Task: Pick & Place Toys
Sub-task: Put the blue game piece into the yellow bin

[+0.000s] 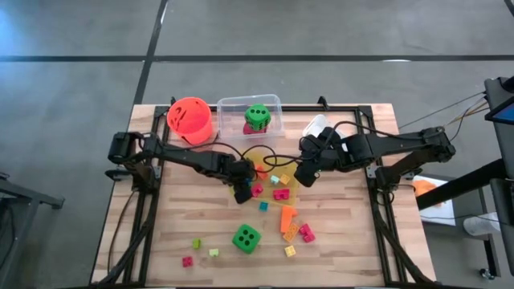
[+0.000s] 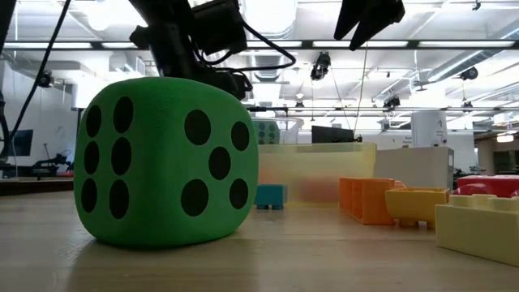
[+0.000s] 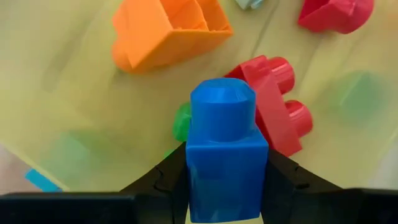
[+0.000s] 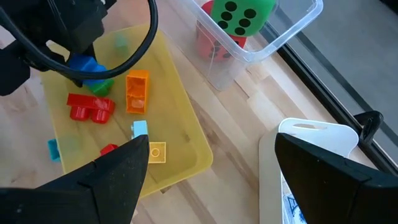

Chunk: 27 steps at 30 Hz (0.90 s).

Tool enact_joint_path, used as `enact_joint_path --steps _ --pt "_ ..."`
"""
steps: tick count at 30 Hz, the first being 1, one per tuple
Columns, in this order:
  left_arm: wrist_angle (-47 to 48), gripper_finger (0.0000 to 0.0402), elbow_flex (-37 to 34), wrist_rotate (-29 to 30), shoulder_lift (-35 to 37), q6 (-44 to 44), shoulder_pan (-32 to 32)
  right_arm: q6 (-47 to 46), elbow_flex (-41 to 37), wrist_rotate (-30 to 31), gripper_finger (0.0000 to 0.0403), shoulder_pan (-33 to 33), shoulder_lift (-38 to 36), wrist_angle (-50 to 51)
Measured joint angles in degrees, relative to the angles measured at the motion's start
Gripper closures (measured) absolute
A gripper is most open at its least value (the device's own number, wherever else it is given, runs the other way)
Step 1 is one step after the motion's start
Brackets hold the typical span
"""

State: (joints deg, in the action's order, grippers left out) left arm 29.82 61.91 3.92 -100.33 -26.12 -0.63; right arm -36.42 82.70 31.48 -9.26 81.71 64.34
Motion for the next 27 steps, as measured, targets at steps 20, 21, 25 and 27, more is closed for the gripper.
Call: enact_joint_path --steps 20,21,25,27 --pt "-0.4 0.0116 0.0 -5.3 0.1 -5.3 0.4 0.0 0.0 -0.2 0.0060 0.0 0.0 0.0" --pt "-0.4 0.0100 0.0 -5.4 0.1 -5.5 0.4 0.0 0.0 -0.2 0.0060 0.0 0.0 0.0" --pt "-0.4 0.0048 0.0 -8.5 0.6 -7.2 0.6 0.0 0.0 -0.2 0.0060 0.0 0.0 0.0" --pt "-0.5 0.0030 0.1 -9.9 1.1 -8.2 0.8 0.0 0.0 -0.2 0.0060 0.0 0.0 0.0"
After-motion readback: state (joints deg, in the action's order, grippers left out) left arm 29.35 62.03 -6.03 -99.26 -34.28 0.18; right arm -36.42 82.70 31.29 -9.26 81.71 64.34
